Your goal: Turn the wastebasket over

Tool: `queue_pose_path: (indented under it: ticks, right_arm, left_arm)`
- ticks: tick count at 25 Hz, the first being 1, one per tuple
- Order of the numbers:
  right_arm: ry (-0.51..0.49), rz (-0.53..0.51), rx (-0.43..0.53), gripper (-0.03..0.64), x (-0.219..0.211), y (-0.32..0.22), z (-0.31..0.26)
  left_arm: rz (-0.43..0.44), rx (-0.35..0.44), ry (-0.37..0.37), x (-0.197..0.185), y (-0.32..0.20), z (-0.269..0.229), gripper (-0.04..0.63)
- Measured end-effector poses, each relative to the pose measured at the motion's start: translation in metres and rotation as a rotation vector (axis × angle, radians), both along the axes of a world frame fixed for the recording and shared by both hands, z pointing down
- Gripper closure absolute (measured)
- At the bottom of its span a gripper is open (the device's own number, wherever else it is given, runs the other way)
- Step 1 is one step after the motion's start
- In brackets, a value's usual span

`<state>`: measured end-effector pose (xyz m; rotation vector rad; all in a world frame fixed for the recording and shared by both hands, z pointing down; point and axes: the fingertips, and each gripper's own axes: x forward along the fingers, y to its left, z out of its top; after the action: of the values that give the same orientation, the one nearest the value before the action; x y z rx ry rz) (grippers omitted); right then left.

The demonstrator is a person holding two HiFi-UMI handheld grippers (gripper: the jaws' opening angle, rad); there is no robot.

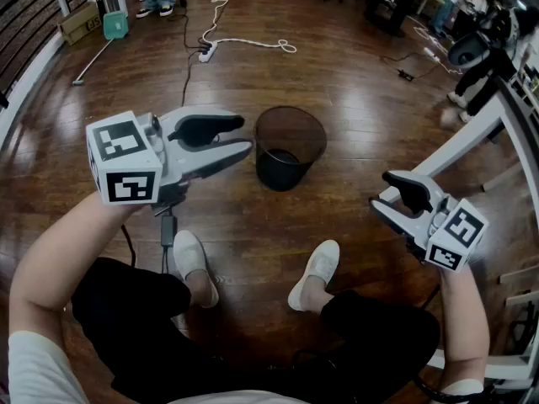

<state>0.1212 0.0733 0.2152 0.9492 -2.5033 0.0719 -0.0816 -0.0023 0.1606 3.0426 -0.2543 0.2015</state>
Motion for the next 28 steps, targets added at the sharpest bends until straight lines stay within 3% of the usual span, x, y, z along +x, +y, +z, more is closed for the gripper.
queue_pose_path:
  ticks: [4, 11, 19, 24, 28]
  right_arm:
    - [0.121, -0.055, -0.026, 0.396, -0.012, -0.047, 0.024]
    - [0.287, -0.209, -0.128, 0.380, -0.028, -0.129, 0.081]
    - [0.528, -0.388, -0.282, 0.342, -0.090, -0.188, 0.188]
    - [0.630, -0.419, -0.376, 0.339, -0.112, -0.193, 0.250]
    - [0.743, -0.440, -0.387, 0.339, -0.114, -0.201, 0.288]
  left_arm:
    - [0.026, 0.015, -0.010, 0.024, -0.035, 0.019, 0.443]
    - [-0.033, -0.007, 0.017, 0.081, -0.104, 0.014, 0.443]
    - [-0.079, -0.073, 0.007, 0.078, -0.139, 0.040, 0.443]
    - [-0.081, -0.100, 0.017, 0.084, -0.152, 0.050, 0.443]
    - [-0.095, -0.127, 0.049, 0.084, -0.164, 0.060, 0.443]
